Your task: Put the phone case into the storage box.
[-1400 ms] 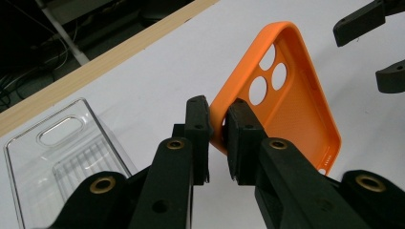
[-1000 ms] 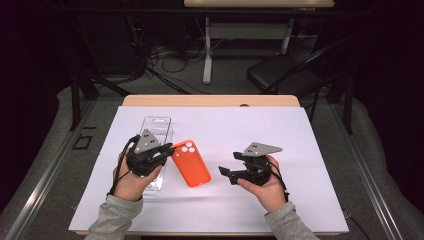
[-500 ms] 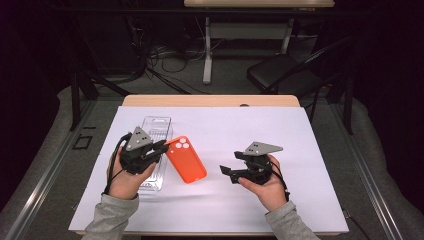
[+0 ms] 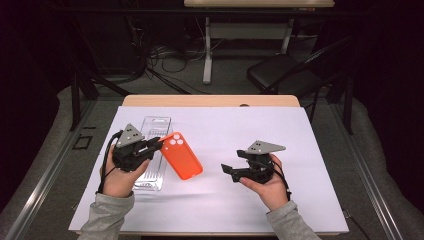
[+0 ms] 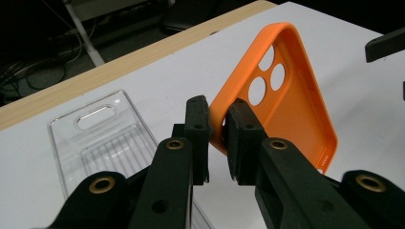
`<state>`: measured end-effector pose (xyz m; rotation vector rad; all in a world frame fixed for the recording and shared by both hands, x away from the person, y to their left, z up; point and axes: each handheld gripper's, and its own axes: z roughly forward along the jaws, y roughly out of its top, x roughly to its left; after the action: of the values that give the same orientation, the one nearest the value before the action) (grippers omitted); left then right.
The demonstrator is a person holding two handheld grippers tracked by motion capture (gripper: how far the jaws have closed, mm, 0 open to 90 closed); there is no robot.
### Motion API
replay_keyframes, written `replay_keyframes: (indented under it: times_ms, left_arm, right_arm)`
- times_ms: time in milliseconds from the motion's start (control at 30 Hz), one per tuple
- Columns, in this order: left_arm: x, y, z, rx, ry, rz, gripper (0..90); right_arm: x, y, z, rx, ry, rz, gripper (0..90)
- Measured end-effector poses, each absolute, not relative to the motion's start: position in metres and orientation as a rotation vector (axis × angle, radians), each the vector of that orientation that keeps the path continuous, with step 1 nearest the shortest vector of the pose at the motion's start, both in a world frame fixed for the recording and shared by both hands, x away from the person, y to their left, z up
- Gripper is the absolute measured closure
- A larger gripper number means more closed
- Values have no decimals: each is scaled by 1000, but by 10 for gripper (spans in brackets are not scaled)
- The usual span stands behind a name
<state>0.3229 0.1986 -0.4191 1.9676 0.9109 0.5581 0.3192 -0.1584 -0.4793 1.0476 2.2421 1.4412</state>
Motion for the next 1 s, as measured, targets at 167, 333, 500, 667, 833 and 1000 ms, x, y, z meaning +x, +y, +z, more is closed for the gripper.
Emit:
replay_keyframes:
  times_ms: [167,333,500,667,833,1000]
  left_arm:
    - [325,205,-419,1943,932,547,806]
    - [327,214,-418,1922,942,549,806]
    - [328,223,-416,1889,960,559,805]
    - [328,230,-414,1877,969,563,806]
    - [327,235,-412,1859,979,570,805]
    - [330,239,-415,1840,998,572,805]
  right_arm:
    - [320,-159,-479,1059,2240,1447,195]
    - [320,-160,-479,1074,2249,1462,162]
    - [320,-161,-479,1078,2255,1462,154]
    - [320,-160,-480,1075,2270,1447,150]
    - [321,-161,-481,1078,2276,1438,148]
    - [322,-162,-481,1085,2269,1434,148]
